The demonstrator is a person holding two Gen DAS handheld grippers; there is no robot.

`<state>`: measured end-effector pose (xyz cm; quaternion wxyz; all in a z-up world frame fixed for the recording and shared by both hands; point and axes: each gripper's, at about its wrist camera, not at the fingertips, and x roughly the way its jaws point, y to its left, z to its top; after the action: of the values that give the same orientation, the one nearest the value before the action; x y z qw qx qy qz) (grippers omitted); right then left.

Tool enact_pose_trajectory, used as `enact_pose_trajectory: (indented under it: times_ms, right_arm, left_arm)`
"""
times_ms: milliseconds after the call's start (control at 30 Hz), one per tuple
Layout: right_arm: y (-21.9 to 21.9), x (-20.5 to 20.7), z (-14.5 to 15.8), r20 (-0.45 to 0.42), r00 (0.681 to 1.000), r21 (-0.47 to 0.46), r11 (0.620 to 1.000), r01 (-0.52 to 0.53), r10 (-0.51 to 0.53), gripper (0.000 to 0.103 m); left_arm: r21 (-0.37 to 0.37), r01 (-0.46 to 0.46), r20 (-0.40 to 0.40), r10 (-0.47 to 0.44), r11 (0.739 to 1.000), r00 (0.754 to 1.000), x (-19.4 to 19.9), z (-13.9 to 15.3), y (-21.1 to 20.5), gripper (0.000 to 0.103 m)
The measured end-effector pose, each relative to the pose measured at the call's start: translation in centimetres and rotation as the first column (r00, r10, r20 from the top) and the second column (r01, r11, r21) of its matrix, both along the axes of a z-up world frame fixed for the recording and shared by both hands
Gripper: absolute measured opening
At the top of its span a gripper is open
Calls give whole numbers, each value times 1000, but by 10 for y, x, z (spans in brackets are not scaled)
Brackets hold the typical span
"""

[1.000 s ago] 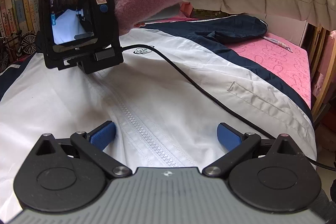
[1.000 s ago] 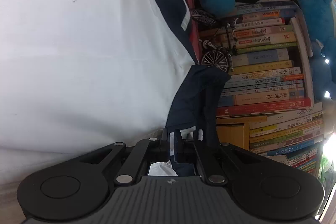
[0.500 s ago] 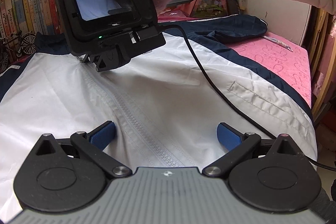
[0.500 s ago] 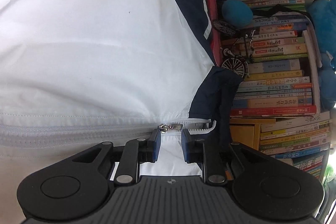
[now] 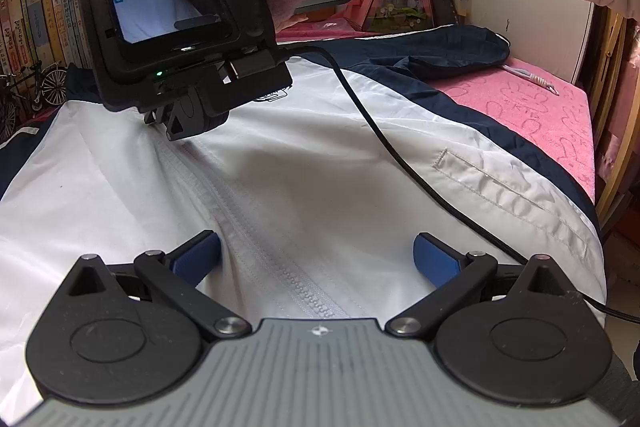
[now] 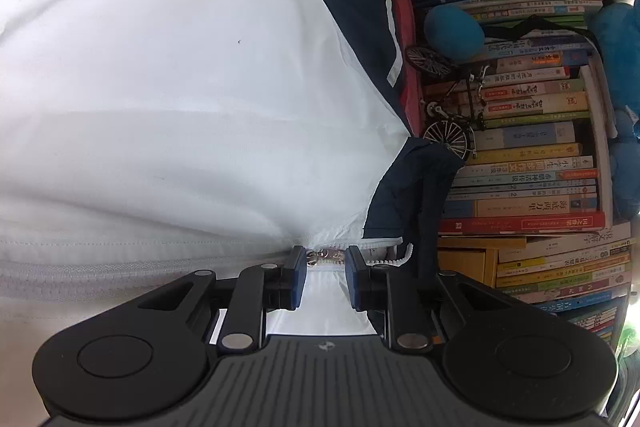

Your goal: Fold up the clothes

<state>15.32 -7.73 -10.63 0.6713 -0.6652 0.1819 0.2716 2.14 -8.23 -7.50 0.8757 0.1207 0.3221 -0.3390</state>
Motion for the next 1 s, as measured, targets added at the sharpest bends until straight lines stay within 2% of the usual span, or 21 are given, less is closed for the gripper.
enact_pose_trajectory:
  times_ms: [133,167,233,267,300,400,600,1000]
  right_arm:
    - [5,17,-19,85,996,-1,1000,15,-15,20]
    - [7,26,-25,101,995,-10,1000,28,-27,8]
    - [6,39,-26,117,991,25,998,55,-57,6]
    - [4,39,-20,106,992,46,997,61,-66,11]
    - [1,36,-12,91,993,67,996,66,-72,20]
    - [-7,23,8,41,996,110,992,69,-74,30]
    - [-11,-2,1,7,999,31,999,31,-31,29]
    - [-6,7,1,15,999,39,998,41,-42,29]
  left_arm:
    - [0,0,-1,0,1000,1000,0,0,-1,103]
    - [-2,0,-2,0,1000,1000,0,0,0,103]
    - [-4,0,-3,0,1000,1000,0,0,0,103]
    - [-4,0,-3,0,1000,1000,0,0,1,103]
    - [-3,0,-2,0,1000,1000,0,0,1,103]
    - [-5,0,-3,0,1000,1000,0,0,2,103]
    - [-3,0,-1,0,1000,1000,-2,1,2,103]
    - [6,-1,3,1,1000,1000,-4,0,0,103]
